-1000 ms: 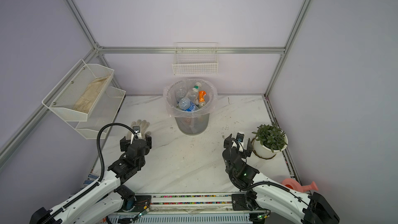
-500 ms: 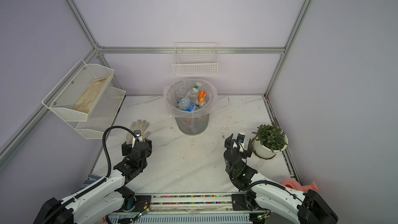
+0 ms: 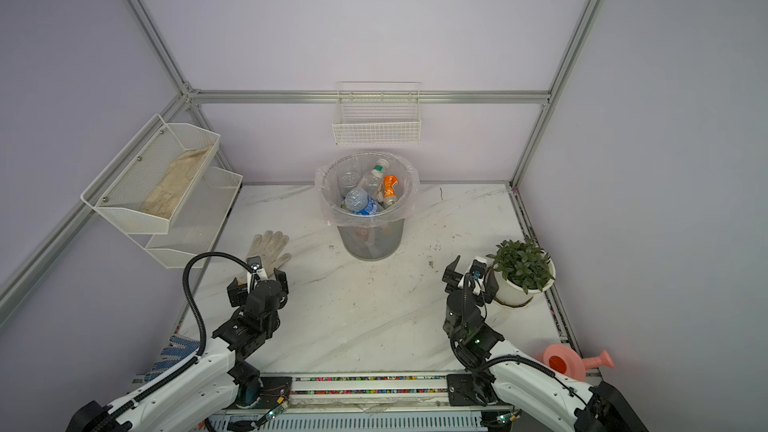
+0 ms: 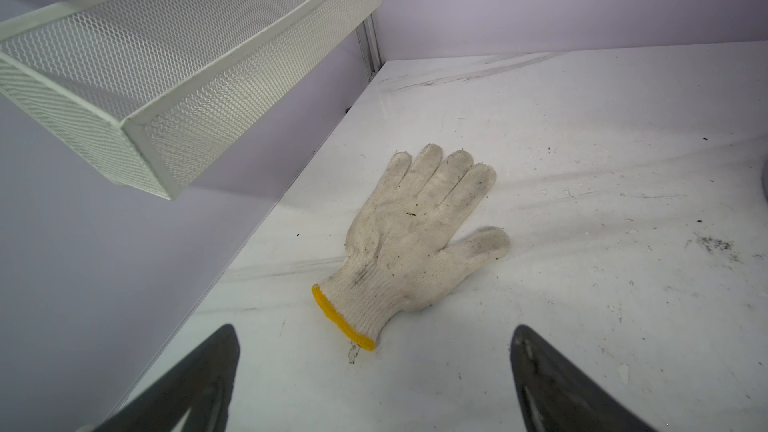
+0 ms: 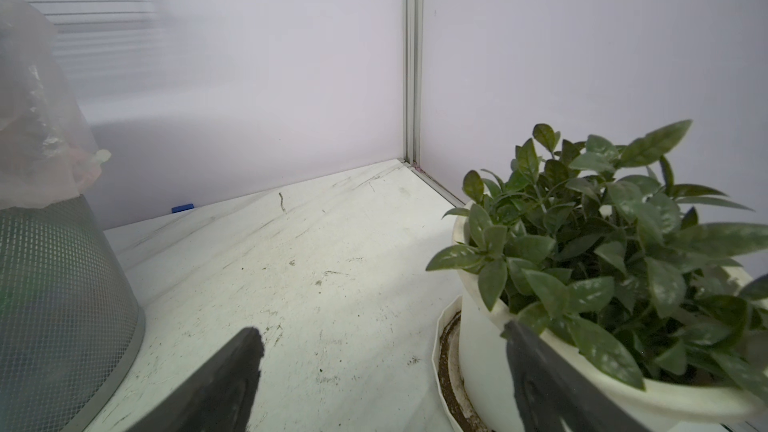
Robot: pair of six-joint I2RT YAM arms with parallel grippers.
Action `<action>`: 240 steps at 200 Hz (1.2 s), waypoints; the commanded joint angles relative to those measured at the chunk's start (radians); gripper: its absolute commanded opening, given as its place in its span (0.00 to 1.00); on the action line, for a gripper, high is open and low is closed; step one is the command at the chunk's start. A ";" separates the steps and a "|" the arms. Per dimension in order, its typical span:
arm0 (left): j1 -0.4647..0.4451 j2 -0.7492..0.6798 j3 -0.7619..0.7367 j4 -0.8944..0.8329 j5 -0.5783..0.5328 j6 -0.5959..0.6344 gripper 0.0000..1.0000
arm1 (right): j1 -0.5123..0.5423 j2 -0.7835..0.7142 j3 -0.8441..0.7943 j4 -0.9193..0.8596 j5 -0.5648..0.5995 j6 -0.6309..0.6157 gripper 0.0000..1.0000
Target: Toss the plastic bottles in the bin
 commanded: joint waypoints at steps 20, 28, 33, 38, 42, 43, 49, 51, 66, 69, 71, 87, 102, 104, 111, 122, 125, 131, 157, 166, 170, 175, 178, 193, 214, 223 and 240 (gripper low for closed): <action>0.006 0.009 -0.035 0.115 -0.060 0.009 1.00 | -0.016 0.012 -0.007 0.094 -0.045 -0.046 0.97; 0.006 0.011 -0.039 0.131 -0.062 0.015 1.00 | -0.018 0.022 -0.013 0.125 -0.046 -0.059 0.97; 0.006 0.013 -0.042 0.144 -0.063 0.021 1.00 | -0.019 0.029 -0.015 0.146 -0.046 -0.068 0.97; 0.006 0.015 -0.044 0.157 -0.064 0.023 1.00 | -0.020 0.035 -0.018 0.162 -0.047 -0.074 0.97; 0.006 0.016 -0.046 0.167 -0.064 0.023 1.00 | -0.022 0.040 -0.021 0.174 -0.049 -0.080 0.97; 0.005 0.017 -0.047 0.170 -0.065 0.024 1.00 | -0.023 0.041 -0.021 0.176 -0.049 -0.080 0.97; 0.006 0.019 -0.050 0.185 -0.064 0.036 1.00 | -0.028 0.048 -0.024 0.192 -0.056 -0.087 0.97; 0.007 0.020 -0.051 0.188 -0.062 0.048 1.00 | -0.030 0.049 -0.025 0.197 -0.061 -0.089 0.97; 0.007 0.033 -0.051 0.208 -0.062 0.061 1.00 | -0.047 0.059 -0.031 0.229 -0.101 -0.104 0.97; 0.008 0.035 -0.052 0.210 -0.063 0.062 1.00 | -0.052 0.062 -0.032 0.233 -0.108 -0.107 0.97; 0.007 0.036 -0.052 0.213 -0.065 0.062 1.00 | -0.053 0.063 -0.031 0.234 -0.112 -0.107 0.97; 0.008 0.044 -0.060 0.258 -0.067 0.080 1.00 | -0.073 0.079 -0.031 0.253 -0.133 -0.109 0.97; 0.011 0.053 -0.069 0.299 -0.059 0.098 1.00 | -0.093 0.088 -0.034 0.273 -0.156 -0.111 0.97; 0.013 0.054 -0.068 0.301 -0.058 0.099 1.00 | -0.095 0.090 -0.035 0.274 -0.158 -0.110 0.97; 0.015 0.062 -0.067 0.307 -0.057 0.101 1.00 | -0.102 0.095 -0.037 0.285 -0.165 -0.111 0.97; 0.017 0.071 -0.068 0.322 -0.056 0.106 1.00 | -0.112 0.103 -0.037 0.299 -0.172 -0.110 0.96; 0.017 0.073 -0.068 0.330 -0.056 0.109 1.00 | -0.115 0.105 -0.038 0.305 -0.173 -0.111 0.96; 0.019 0.076 -0.072 0.347 -0.056 0.116 1.00 | -0.120 0.111 -0.039 0.316 -0.178 -0.111 0.96; 0.037 0.091 -0.085 0.409 -0.054 0.128 1.00 | -0.139 0.141 -0.050 0.376 -0.198 -0.119 0.95; 0.044 0.097 -0.087 0.429 -0.053 0.128 1.00 | -0.146 0.155 -0.049 0.392 -0.206 -0.121 0.95; 0.048 0.101 -0.089 0.439 -0.053 0.127 1.00 | -0.150 0.161 -0.050 0.401 -0.208 -0.121 0.94; 0.053 0.104 -0.091 0.451 -0.050 0.127 1.00 | -0.154 0.168 -0.052 0.412 -0.218 -0.122 0.93; 0.055 0.107 -0.092 0.461 -0.050 0.129 1.00 | -0.157 0.170 -0.053 0.417 -0.226 -0.123 0.93; 0.072 0.122 -0.097 0.497 -0.036 0.133 1.00 | -0.177 0.192 -0.048 0.432 -0.256 -0.124 0.91; 0.091 0.152 -0.097 0.542 -0.018 0.136 1.00 | -0.200 0.236 -0.038 0.460 -0.258 -0.118 0.90; 0.098 0.168 -0.097 0.567 -0.011 0.141 1.00 | -0.212 0.251 -0.037 0.477 -0.278 -0.119 0.90; 0.114 0.204 -0.095 0.613 0.000 0.153 1.00 | -0.228 0.270 -0.034 0.494 -0.318 -0.123 0.90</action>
